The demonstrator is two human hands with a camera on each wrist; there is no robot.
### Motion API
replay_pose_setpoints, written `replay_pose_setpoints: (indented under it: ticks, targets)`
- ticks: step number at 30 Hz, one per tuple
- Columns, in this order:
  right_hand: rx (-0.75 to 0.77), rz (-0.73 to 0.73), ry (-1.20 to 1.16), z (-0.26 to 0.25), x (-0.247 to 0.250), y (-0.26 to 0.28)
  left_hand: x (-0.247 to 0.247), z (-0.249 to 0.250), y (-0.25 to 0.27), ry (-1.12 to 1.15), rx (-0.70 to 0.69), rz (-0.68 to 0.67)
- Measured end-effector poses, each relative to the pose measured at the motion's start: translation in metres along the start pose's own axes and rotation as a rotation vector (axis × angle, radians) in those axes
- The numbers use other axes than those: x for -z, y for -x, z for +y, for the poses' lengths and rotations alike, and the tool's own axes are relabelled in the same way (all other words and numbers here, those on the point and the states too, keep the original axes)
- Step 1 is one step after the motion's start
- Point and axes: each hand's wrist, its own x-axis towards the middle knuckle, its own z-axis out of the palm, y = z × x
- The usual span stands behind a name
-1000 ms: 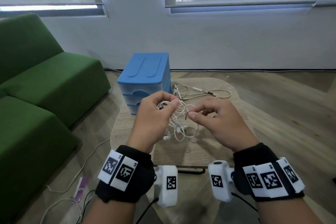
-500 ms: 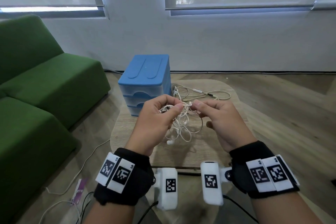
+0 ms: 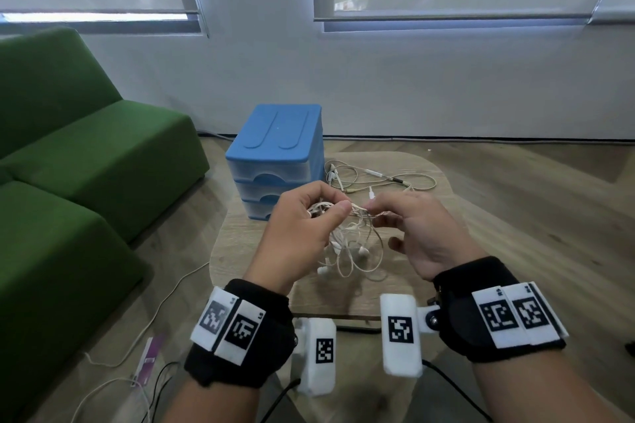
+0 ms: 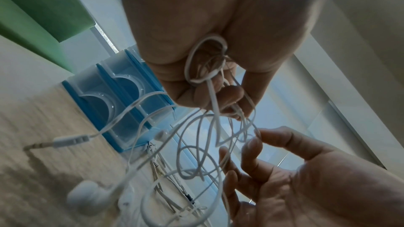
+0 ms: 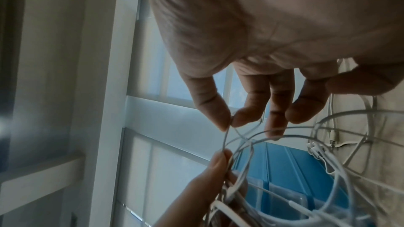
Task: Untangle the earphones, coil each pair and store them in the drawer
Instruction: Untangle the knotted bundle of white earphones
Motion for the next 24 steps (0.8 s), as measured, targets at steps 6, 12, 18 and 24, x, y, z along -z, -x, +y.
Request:
replay_pose_setpoints:
  ticks: [6,12,18,24]
  targets:
    - [-0.081,-0.062,-0.063,0.003,0.002,0.002,0.001,-0.003,0.0,0.004,-0.007,0.042]
    - [-0.11,0.0,-0.094,0.003,-0.001,0.002,-0.005,-0.007,-0.001,0.015,0.004,0.042]
    - [0.015,0.135,0.033,0.001,-0.007,0.0,-0.006,-0.008,0.002,0.007,-0.037,0.037]
    - [0.02,0.106,-0.075,0.008,-0.001,-0.002,-0.008,-0.011,0.002,-0.036,-0.019,0.095]
